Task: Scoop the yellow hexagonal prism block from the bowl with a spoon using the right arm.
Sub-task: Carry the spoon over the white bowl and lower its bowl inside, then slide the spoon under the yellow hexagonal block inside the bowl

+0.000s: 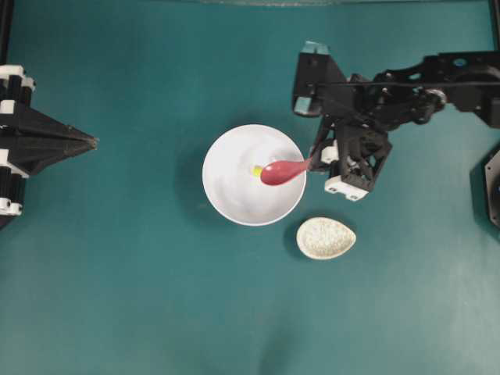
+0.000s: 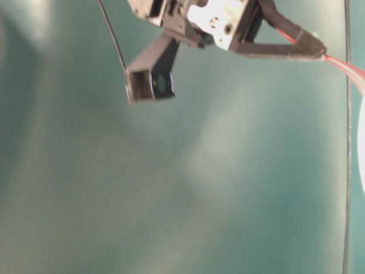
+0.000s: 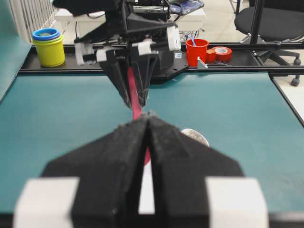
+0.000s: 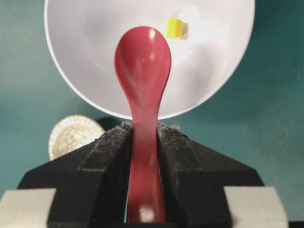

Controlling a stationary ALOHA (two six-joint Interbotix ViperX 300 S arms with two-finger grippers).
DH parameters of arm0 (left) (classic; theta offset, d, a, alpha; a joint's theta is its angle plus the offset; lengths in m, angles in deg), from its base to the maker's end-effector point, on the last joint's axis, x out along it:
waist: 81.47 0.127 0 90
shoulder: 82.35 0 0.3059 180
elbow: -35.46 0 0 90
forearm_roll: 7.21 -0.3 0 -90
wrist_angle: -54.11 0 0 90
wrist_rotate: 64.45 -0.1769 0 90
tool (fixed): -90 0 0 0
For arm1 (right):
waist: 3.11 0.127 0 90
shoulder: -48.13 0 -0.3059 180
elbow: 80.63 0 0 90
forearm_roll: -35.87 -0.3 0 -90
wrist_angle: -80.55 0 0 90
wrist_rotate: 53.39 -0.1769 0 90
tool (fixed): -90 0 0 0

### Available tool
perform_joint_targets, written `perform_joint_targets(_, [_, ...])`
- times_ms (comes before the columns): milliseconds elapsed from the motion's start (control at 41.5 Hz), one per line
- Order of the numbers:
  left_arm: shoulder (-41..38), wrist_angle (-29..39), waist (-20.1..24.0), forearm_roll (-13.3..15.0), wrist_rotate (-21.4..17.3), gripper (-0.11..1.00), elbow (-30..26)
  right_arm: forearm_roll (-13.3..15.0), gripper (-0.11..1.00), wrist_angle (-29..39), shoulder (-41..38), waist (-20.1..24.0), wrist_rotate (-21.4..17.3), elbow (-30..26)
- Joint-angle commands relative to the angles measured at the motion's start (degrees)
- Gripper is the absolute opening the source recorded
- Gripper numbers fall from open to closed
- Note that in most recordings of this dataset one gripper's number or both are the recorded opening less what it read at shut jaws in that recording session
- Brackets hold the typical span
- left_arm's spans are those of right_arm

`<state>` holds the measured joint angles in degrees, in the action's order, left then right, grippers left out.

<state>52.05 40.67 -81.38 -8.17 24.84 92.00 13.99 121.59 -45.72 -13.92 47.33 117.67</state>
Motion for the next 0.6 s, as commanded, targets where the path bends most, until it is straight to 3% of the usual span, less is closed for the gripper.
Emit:
perform_joint_targets(0, [-0.53, -0.53, 0.0, -0.18, -0.09, 0.01, -0.88, 0.35, 0.23, 0.88, -0.26, -0.09, -0.09, -2.37])
perform_joint_targets(410, [-0.53, -0.7, 0.0, -0.18, -0.09, 0.01, -0.88, 2.11, 0.23, 1.67, -4.13, -0.09, -0.44, -3.16])
perform_joint_targets(579, [-0.53, -0.7, 0.0, -0.18, -0.09, 0.01, -0.97, 4.75, 0.23, 1.67, -5.1, -0.18, -2.81, -3.16])
